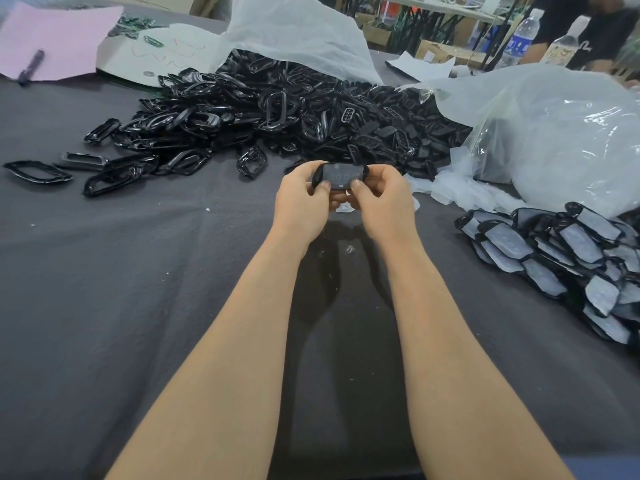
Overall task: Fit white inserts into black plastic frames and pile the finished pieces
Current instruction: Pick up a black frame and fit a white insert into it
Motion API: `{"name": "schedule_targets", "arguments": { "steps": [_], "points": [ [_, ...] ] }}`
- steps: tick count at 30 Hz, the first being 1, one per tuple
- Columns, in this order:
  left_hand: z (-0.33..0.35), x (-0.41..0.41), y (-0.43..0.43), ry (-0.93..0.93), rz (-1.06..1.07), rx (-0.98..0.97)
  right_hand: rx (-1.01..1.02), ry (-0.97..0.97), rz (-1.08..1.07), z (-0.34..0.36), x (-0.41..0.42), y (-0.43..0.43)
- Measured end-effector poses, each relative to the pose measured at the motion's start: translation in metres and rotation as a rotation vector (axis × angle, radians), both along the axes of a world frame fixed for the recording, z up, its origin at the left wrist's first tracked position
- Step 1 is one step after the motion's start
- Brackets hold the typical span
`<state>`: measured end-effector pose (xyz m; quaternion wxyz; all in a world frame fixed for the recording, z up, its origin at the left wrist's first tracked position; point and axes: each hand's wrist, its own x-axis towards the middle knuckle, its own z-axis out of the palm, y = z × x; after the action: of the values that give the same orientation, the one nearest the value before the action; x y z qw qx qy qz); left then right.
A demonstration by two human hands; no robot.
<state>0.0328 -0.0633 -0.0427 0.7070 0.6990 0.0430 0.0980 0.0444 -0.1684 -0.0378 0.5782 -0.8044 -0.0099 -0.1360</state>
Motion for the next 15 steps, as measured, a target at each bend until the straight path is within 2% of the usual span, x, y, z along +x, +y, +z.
{"name": "schedule_targets", "arguments": {
  "steps": [6, 15],
  "points": [
    [-0.0005, 0.0008, 0.0004, 0.010, 0.011, -0.028, 0.054, 0.021, -0.006, 0.0003, -0.0009, -0.0005],
    [0.0023, -0.0017, -0.0028, -0.011, -0.038, 0.047, 0.114, 0.043, -0.064, 0.0014, -0.0008, 0.0009]
  ]
}}
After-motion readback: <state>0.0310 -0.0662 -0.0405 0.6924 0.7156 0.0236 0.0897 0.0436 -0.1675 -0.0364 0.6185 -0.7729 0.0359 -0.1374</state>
